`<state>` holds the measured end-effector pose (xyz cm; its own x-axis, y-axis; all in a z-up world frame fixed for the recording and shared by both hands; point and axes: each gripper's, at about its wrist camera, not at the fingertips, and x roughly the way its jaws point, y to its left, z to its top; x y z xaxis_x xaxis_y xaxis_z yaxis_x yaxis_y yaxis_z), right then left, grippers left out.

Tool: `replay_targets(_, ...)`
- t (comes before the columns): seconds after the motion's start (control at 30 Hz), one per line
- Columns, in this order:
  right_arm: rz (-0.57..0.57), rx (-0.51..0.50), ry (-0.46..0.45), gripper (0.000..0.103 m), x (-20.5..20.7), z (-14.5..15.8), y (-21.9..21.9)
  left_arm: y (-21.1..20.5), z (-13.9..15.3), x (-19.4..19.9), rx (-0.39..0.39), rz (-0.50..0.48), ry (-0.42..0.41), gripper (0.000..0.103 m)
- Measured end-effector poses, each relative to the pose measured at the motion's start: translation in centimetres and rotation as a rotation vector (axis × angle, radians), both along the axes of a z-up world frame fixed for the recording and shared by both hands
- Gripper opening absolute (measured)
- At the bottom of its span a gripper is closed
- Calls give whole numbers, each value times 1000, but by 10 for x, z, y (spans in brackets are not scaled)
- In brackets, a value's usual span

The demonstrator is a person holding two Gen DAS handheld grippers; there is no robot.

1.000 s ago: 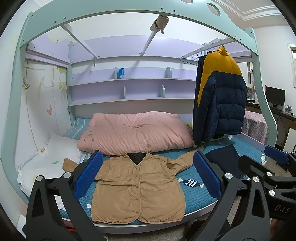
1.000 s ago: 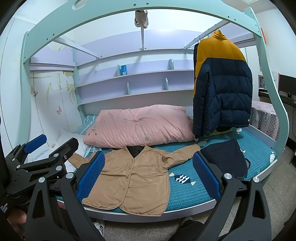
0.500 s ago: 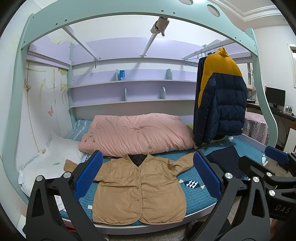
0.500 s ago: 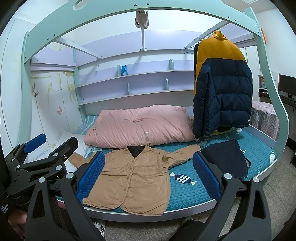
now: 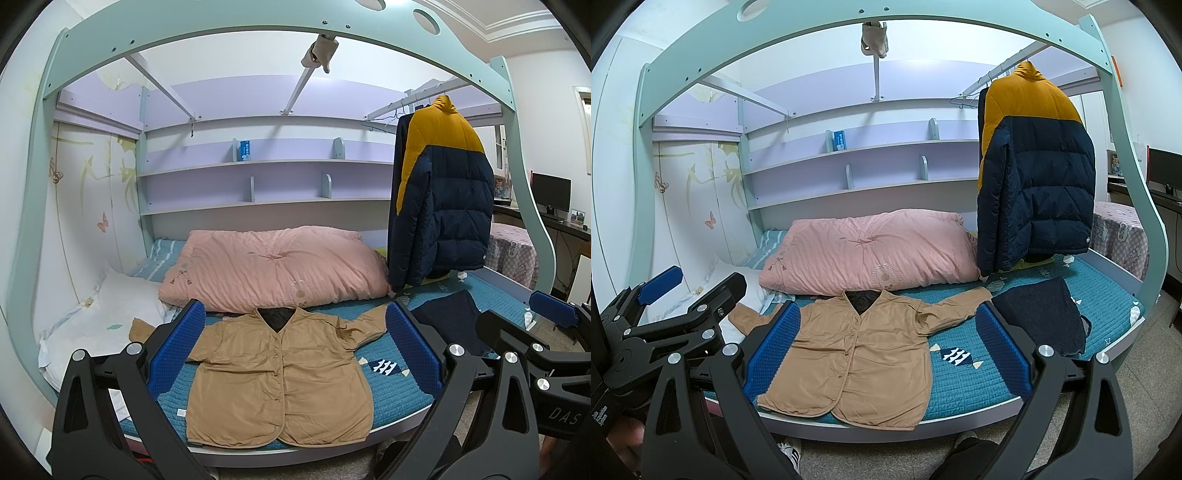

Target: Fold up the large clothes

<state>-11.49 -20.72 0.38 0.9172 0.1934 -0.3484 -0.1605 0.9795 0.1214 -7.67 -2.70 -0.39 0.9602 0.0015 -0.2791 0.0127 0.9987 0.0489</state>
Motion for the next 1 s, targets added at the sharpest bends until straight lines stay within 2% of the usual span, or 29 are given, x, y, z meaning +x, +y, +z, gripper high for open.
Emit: replay_targets(1.0,-2,-1,-4,92,-1,1,3,4,0,0,2,2,-2,98)
